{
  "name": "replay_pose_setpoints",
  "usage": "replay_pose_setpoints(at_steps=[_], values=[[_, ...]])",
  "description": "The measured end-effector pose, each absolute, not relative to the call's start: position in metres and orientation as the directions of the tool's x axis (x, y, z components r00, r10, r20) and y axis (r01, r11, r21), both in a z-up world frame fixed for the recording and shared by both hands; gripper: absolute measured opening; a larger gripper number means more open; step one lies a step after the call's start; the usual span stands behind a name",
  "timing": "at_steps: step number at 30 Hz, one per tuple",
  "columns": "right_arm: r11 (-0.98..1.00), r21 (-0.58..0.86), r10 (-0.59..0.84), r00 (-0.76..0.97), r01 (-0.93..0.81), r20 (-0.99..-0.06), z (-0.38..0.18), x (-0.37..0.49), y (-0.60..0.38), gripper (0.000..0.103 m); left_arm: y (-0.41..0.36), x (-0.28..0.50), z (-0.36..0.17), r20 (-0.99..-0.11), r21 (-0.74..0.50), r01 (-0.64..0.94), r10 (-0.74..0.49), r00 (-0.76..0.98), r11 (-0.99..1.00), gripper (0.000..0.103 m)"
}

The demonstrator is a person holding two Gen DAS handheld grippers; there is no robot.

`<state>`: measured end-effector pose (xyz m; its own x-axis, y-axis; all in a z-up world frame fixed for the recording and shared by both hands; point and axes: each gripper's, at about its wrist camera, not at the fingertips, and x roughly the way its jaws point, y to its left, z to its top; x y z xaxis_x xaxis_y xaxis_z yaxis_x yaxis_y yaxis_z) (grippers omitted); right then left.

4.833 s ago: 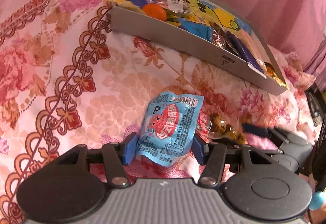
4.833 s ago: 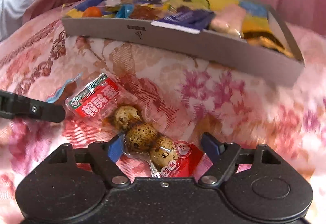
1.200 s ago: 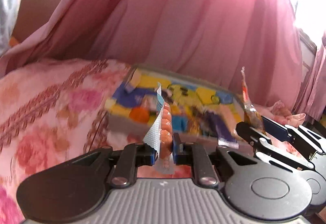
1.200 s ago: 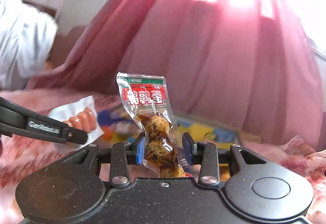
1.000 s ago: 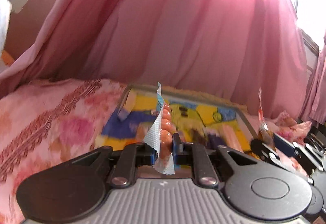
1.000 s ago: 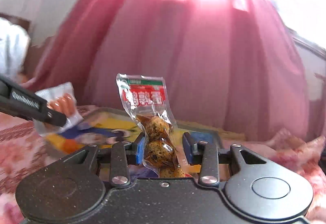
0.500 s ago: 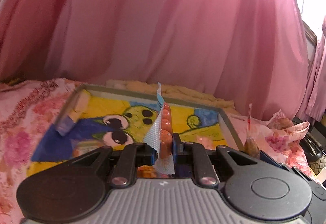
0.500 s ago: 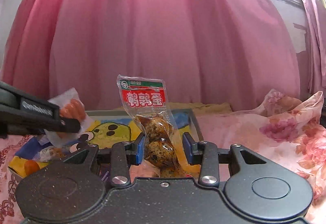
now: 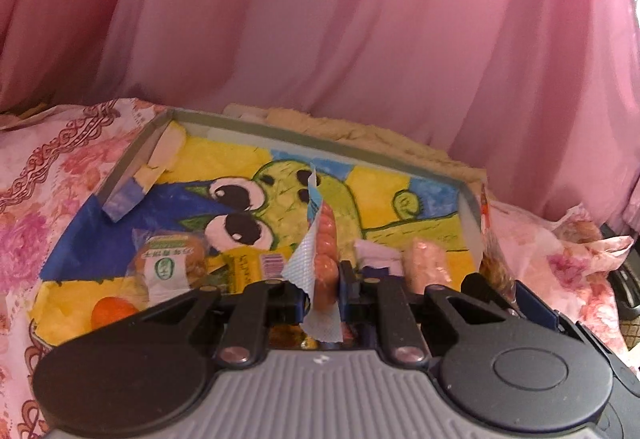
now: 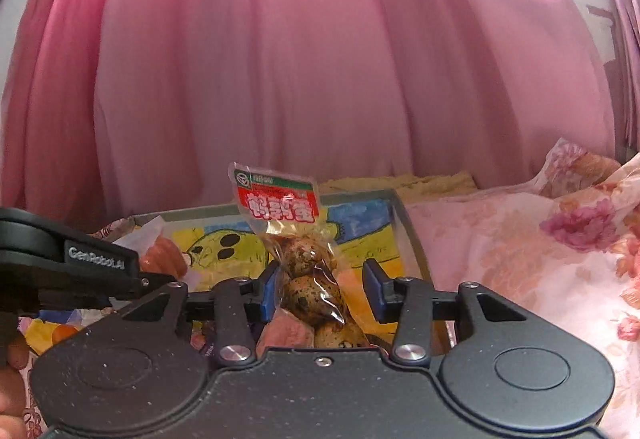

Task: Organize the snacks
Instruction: 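Carry the sausage packet and quail-egg packet over the grey tray, then open both tools to drop the sausage and quail-egg packets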

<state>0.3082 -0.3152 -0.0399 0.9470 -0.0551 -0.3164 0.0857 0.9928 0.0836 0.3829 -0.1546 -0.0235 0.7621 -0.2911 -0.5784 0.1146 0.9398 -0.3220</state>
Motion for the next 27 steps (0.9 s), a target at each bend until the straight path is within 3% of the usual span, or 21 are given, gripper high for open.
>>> replay_pose_setpoints(at_steps=[5,8,13,19,27], values=[[0.989,0.114,-0.053,0.940,0.096,-0.338,-0.043,0.317,-0.318,0.050,-0.152,0.384,-0.024,-0.588,-0.297,0.112,-0.274,0.761,0.948,0.020],[0.990,0.113,-0.046,0.939,0.090,-0.342,-0.042,0.315,-0.315,0.056,-0.151,0.383,-0.024,-0.587,-0.288,0.112,-0.267,0.764,0.951,0.028],[0.991,0.113,-0.032,0.947,0.072,-0.318,-0.036,0.312,-0.312,0.075,-0.146,0.380,-0.022,-0.582,-0.289,0.089,-0.249,0.774,0.953,0.050],[0.991,0.113,-0.040,0.955,0.076,-0.293,-0.026,0.304,-0.311,0.086,-0.135,0.372,-0.013,-0.560,-0.297,0.056,-0.221,0.799,0.953,0.081],[0.988,0.119,-0.060,0.962,0.095,-0.265,-0.010,0.285,-0.311,0.097,-0.125,0.352,0.007,-0.496,-0.277,0.055,-0.191,0.847,0.959,0.099]])
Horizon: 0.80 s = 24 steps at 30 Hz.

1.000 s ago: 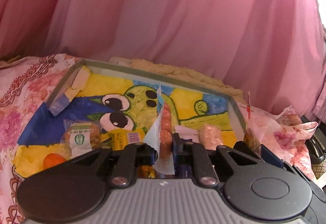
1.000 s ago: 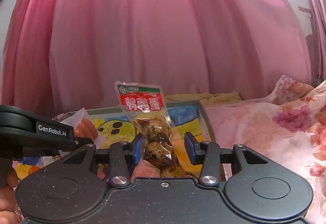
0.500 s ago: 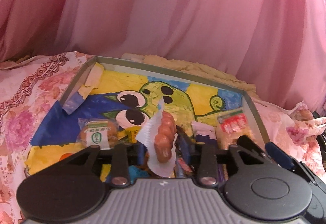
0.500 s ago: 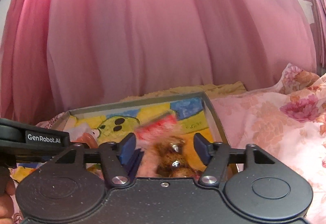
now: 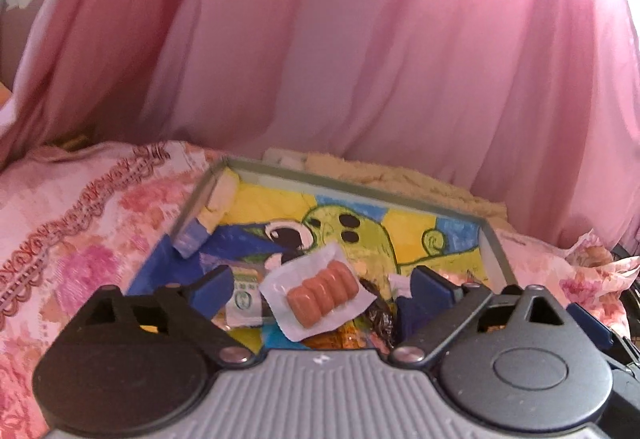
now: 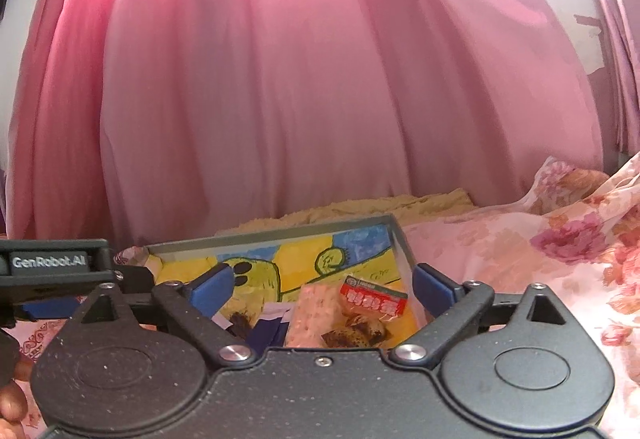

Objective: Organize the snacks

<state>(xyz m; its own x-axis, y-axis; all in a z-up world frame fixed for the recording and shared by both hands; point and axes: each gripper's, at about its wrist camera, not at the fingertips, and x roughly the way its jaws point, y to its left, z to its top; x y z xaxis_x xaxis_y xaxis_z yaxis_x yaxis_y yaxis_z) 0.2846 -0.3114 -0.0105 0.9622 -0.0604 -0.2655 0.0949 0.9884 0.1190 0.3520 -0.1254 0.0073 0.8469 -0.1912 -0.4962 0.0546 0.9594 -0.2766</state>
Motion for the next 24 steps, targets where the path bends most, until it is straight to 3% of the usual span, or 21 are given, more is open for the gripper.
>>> replay_pose_setpoints(at_steps=[14,24], values=[[0.991,0.091,-0.073,0.971,0.096,-0.226,0.018,0.226,-0.305,0.102,-0.098,0.287,0.035,-0.419,-0.223,0.010,-0.105,0.902,0.975,0.103],[0.996,0.056,-0.062,0.973,0.076,-0.222,0.023,0.172,-0.285,0.102,-0.083,0.236,0.032,-0.424,-0.181,-0.007,-0.072,0.903,0.983,0.103]])
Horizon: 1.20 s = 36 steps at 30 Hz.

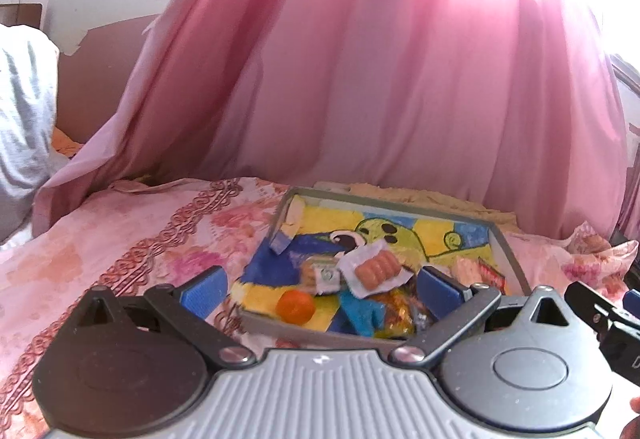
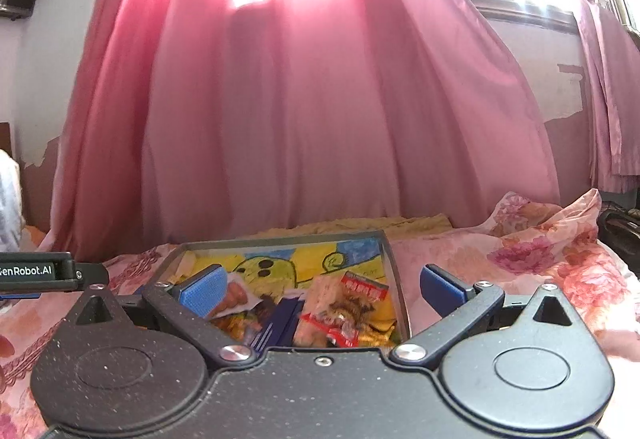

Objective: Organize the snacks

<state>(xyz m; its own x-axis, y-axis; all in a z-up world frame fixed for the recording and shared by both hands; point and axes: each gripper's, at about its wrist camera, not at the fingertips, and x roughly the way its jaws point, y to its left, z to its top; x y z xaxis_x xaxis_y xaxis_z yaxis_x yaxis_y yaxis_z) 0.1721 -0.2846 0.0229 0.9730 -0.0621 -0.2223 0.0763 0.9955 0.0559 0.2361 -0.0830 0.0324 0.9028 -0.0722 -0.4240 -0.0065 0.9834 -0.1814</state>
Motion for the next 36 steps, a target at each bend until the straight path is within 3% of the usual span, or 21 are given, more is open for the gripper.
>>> replay_pose_setpoints(at_steps=[18,36], values=[[0.998,0.049,-0.019,0.964,0.033,-0.265,0.018,0.097,-0.262,0.102,-0.057,0.153,0.016,-0.382,-0.105,-0.002,-0.038,0.923,0.994,0.103],[0.997,0.056,-0.036,0.946,0.057,-0.322,0.008,0.055,-0.243,0.102,-0.032,0.103,0.004,-0.376,-0.142,-0.011,-0.043,0.925,0.990,0.103]])
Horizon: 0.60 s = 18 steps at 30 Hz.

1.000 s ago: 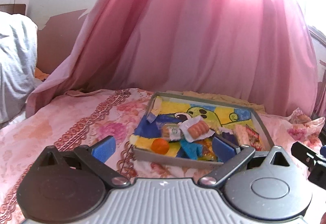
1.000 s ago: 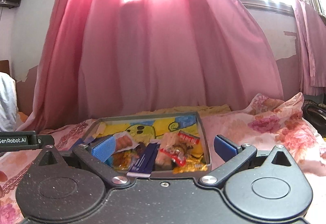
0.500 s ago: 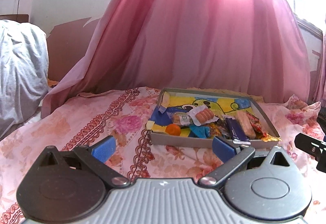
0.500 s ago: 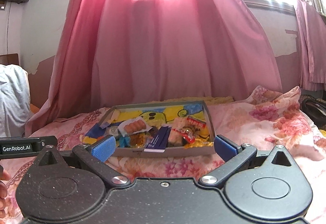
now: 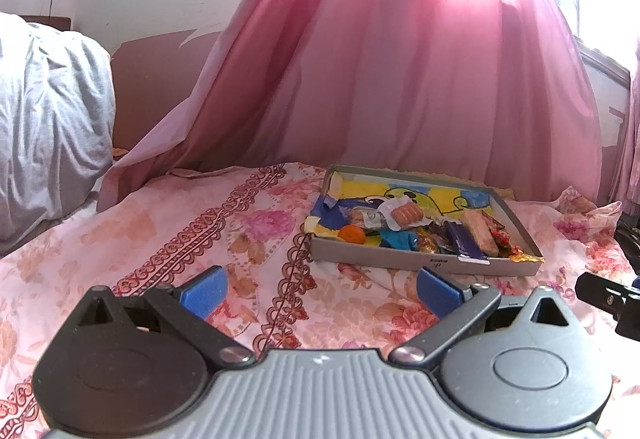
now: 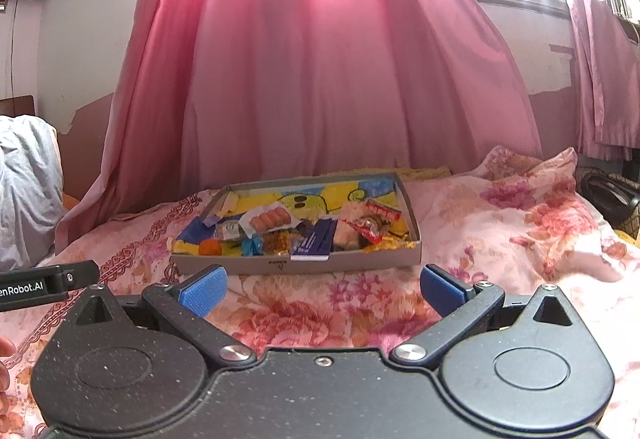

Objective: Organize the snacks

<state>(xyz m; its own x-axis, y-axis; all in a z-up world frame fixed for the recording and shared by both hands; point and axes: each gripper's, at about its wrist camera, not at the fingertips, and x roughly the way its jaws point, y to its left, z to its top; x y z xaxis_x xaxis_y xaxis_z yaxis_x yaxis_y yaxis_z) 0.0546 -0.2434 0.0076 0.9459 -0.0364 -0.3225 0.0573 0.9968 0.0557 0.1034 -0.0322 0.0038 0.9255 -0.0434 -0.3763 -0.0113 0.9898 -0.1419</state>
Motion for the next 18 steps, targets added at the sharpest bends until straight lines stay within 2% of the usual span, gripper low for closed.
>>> replay_pose_setpoints(at_steps=[18], values=[[0.999,0.001,-0.037,0.928,0.040,-0.371,-0.006,0.031,-0.215,0.102,-0.016,0.075,-0.015,-0.424,-0.097,-0.015,-0.027,0.905,0.995,0.103]])
